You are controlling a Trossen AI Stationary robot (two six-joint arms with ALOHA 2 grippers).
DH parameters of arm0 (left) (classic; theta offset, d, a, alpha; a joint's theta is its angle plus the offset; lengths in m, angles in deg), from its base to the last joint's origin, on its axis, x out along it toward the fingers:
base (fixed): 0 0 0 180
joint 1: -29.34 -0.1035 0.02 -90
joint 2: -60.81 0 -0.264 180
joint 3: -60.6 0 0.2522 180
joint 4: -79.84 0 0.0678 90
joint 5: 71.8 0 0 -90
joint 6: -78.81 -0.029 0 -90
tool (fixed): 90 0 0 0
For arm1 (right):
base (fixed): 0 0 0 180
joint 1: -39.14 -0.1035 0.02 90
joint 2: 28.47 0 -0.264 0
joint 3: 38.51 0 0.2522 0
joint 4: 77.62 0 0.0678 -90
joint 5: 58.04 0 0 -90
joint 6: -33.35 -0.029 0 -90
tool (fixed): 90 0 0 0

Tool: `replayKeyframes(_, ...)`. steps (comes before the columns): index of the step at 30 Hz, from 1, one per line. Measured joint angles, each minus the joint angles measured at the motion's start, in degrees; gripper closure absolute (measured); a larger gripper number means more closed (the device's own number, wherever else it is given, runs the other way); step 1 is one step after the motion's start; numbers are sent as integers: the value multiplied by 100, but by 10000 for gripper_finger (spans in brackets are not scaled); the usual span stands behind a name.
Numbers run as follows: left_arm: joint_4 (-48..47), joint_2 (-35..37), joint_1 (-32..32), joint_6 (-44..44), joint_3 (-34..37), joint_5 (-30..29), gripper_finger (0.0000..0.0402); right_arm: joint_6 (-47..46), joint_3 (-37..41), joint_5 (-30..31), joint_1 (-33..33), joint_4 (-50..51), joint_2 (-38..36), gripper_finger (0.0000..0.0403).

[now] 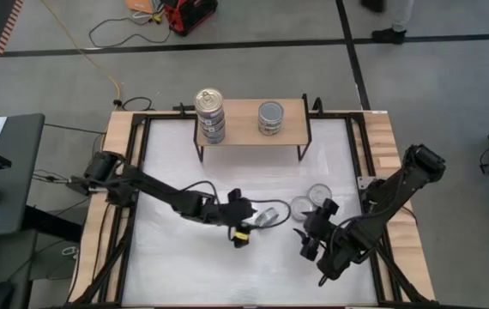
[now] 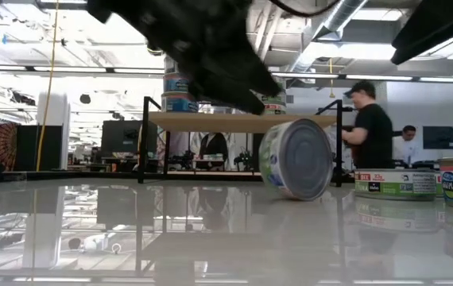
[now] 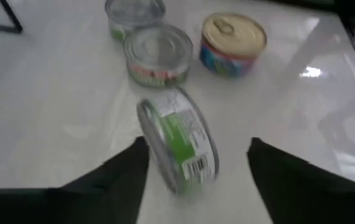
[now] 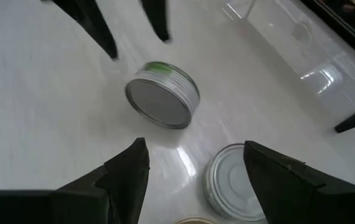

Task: Stack canned seafood by type on shelf
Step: Stack the green tuna can on top of the other green tuna cans on the shelf

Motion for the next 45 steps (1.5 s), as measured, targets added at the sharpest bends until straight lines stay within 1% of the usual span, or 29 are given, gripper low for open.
replayKeyframes(3,151,-342,-223,-17,-340,296,89,-4,-2,56,-21,7,0,117)
replayKeyframes(5,127,-537,-326,-13,-563,443,71,-17,-4,60,-20,24,2,117)
replayKeyframes(8,-68,-842,-424,-13,-885,494,62,-15,-4,63,-20,24,2,117)
replayKeyframes(11,-568,-1157,-560,140,-1106,471,66,-15,-4,63,-20,43,2,117)
replayKeyframes(14,-712,-1375,-709,196,-1151,849,83,-40,-4,63,-26,54,2,117)
replayKeyframes(16,-670,-1409,-737,174,-1158,1018,107,-142,-4,63,-54,136,2,117)
replayKeyframes(19,-701,-1373,-719,-32,-1183,1061,159,-422,-4,63,-118,375,2,117)
replayKeyframes(23,-679,-1272,-707,-302,-1188,1073,251,-777,-4,67,-211,657,4,117)
replayKeyframes(24,-711,-1223,-707,-361,-1187,1101,267,-803,-4,67,-227,685,4,117)
replayKeyframes(31,-677,-1078,-698,-686,-1181,1201,268,-572,-4,148,-248,655,7,117)
replayKeyframes(33,-812,-1002,-699,-722,-1179,1203,268,-570,-4,152,-269,645,9,117)
replayKeyframes(36,-911,-795,-703,-747,-1173,1205,268,-393,-4,311,-327,532,12,117)
replayKeyframes(40,-973,-274,-727,-685,-1177,1267,268,540,-4,864,-490,76,122,117)
replayKeyframes(45,-948,237,-752,-473,-1045,1310,268,1378,-4,2078,-817,-58,396,122)
